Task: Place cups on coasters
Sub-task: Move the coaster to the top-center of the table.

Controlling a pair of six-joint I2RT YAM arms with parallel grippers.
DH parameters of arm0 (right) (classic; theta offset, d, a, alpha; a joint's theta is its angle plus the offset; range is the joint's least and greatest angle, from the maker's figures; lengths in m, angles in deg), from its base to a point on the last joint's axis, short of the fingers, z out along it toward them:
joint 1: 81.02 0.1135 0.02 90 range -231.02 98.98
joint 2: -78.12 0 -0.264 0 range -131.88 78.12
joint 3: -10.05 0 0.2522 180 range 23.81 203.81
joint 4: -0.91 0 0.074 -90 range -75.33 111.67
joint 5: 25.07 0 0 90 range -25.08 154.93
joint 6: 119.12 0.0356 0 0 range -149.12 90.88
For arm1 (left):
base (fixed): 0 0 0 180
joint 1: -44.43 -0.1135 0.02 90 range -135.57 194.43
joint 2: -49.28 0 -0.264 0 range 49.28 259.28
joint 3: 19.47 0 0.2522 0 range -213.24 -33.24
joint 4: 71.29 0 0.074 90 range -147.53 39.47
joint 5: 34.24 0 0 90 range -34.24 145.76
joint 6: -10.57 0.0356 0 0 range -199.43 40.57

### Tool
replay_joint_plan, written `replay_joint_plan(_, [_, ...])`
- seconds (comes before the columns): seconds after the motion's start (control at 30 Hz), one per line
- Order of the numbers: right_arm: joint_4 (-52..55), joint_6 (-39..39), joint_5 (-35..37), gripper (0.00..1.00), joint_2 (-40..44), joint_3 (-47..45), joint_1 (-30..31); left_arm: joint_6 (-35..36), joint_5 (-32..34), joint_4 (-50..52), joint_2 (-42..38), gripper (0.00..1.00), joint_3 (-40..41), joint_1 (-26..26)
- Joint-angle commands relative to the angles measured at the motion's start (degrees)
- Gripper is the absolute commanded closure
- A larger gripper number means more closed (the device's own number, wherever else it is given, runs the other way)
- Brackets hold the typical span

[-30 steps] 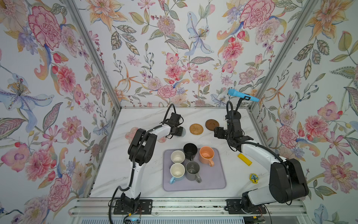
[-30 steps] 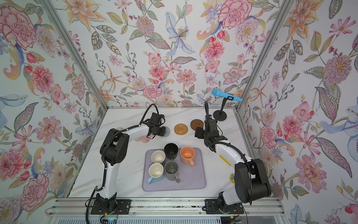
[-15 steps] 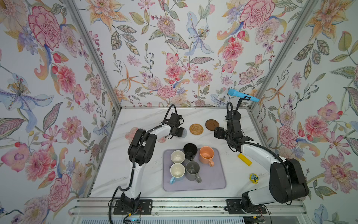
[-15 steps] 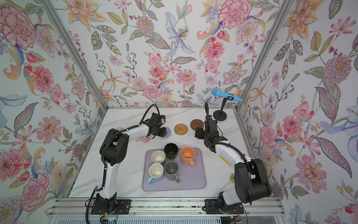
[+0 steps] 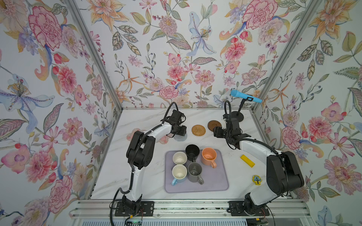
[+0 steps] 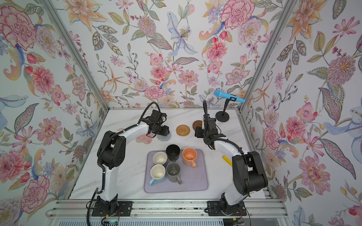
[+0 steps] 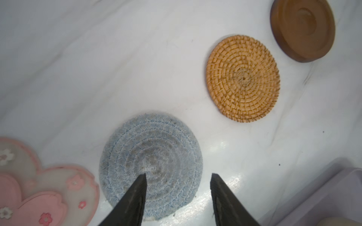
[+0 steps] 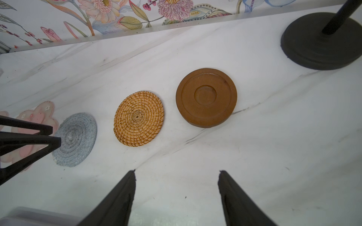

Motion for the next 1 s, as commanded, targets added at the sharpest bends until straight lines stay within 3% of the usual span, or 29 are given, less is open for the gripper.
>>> replay_joint_plan(0.0, [-0.83, -1.09, -2.72, 0.33, -3.1, 2.86, 0.49, -1.06, -2.75, 1.3, -4.04, 0.44, -2.27, -0.85])
replay_joint_plan(0.63, [1.2, -2.08, -9.02, 0.42, -24.42, 19.87, 4.22, -2.85, 0.27, -1.64, -14.29, 0.56, 13.09, -4.52])
replay_joint_plan(0.97, [1.89, -1.75, -8.54, 0.49, -30.17, 24.83, 6.28, -2.8, -2.25, -3.48, -13.02, 0.58, 12.93, -6.67])
